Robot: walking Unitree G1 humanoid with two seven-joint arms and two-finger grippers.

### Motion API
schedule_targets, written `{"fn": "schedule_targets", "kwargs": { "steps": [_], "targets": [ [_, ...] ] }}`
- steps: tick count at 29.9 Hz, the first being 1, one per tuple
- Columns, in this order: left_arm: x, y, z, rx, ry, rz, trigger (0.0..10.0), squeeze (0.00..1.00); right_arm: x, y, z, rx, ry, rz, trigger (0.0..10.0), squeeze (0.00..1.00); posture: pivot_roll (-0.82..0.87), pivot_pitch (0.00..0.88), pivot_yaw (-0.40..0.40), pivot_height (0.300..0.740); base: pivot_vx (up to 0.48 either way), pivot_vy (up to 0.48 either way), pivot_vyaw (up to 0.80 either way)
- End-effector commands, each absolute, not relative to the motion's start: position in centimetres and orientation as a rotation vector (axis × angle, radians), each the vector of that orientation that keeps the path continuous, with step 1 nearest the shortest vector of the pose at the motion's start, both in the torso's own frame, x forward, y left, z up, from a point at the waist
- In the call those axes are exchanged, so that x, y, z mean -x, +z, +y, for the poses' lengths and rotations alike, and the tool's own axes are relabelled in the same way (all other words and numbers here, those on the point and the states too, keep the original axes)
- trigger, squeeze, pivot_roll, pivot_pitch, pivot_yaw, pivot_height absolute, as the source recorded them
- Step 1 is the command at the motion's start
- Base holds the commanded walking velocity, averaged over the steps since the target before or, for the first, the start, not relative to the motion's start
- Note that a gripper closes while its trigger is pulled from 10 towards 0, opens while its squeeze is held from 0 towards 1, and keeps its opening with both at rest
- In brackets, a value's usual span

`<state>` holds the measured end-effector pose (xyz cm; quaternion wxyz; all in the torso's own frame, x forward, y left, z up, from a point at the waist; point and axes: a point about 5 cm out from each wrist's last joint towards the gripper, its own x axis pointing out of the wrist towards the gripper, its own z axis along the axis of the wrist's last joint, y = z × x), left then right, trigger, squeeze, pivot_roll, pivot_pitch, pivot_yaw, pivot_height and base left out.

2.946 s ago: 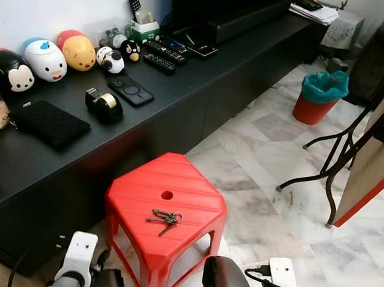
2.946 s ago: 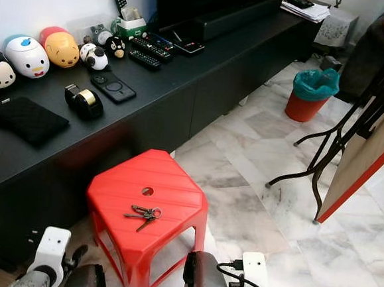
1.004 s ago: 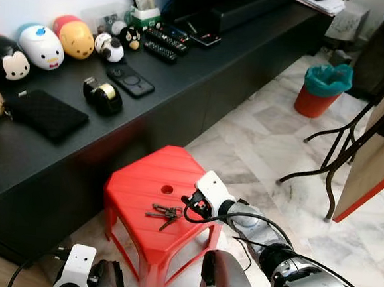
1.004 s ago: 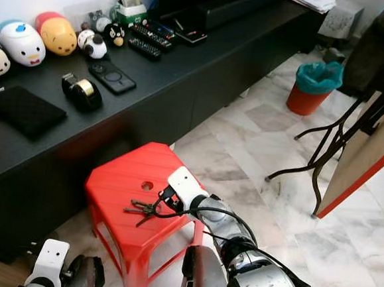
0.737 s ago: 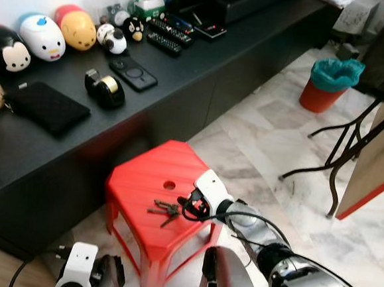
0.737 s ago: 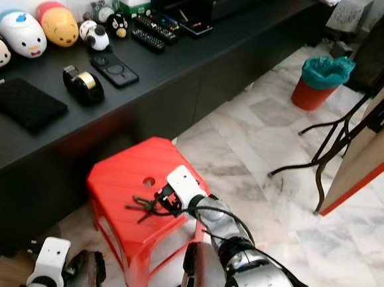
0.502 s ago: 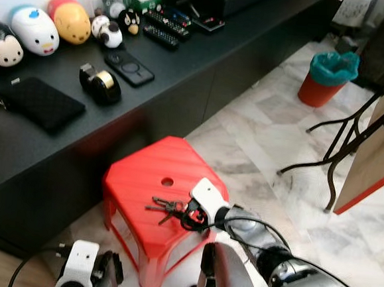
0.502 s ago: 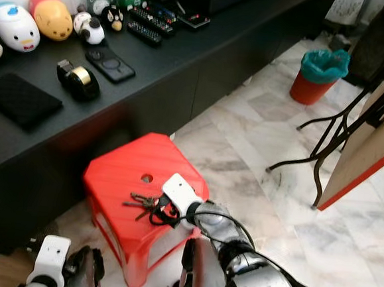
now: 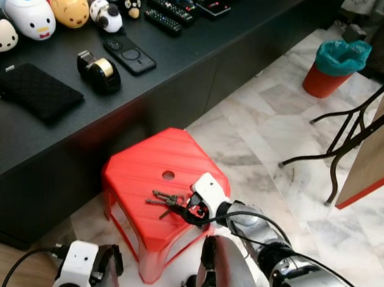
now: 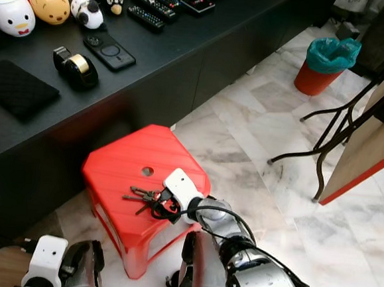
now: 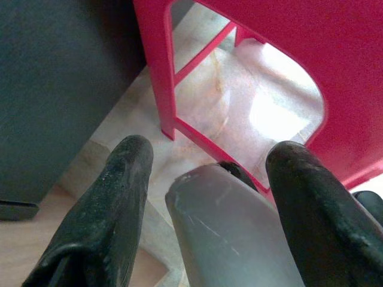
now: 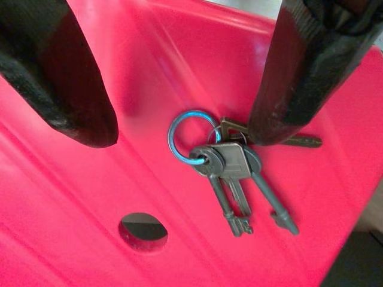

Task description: Hang keys on a hook

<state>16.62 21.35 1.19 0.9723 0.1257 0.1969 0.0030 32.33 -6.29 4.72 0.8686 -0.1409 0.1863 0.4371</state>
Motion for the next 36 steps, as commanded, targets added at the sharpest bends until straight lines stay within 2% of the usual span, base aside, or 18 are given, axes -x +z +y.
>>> {"fn": "schedule_targets", "kwargs": {
  "steps": [1,2,3,22,36],
  "targets": [
    [-15.7,0.9,20.8,-0.259,-0.016,0.439,10.0,0.00,-32.0,4.2,-6.6,0.267,0.905,0.408,10.0,0.00,0.18,0.279,-0.156,0.567,0.000,0.000,0.00],
    [-15.5,1.0,20.8,-0.259,-0.016,0.443,10.0,0.00,-31.9,4.1,-6.6,0.269,0.908,0.408,10.0,0.00,0.18,0.282,-0.156,0.567,0.000,0.000,0.00],
    [-15.4,1.0,20.7,-0.260,-0.017,0.448,10.0,0.00,-31.8,4.1,-6.5,0.260,0.916,0.407,0.0,0.00,0.18,0.287,-0.155,0.567,0.000,0.000,0.00],
    [-15.2,1.1,19.9,-0.259,-0.038,0.471,10.0,0.00,-31.5,3.6,-6.9,0.242,0.896,0.395,0.0,0.00,0.16,0.290,-0.154,0.567,0.000,0.000,0.00],
    [-15.8,0.6,19.9,-0.261,-0.049,0.476,10.0,0.00,-32.1,4.6,-7.5,0.190,0.818,0.295,0.0,0.00,0.13,0.277,-0.147,0.567,0.000,0.000,0.00]
  ]
}}
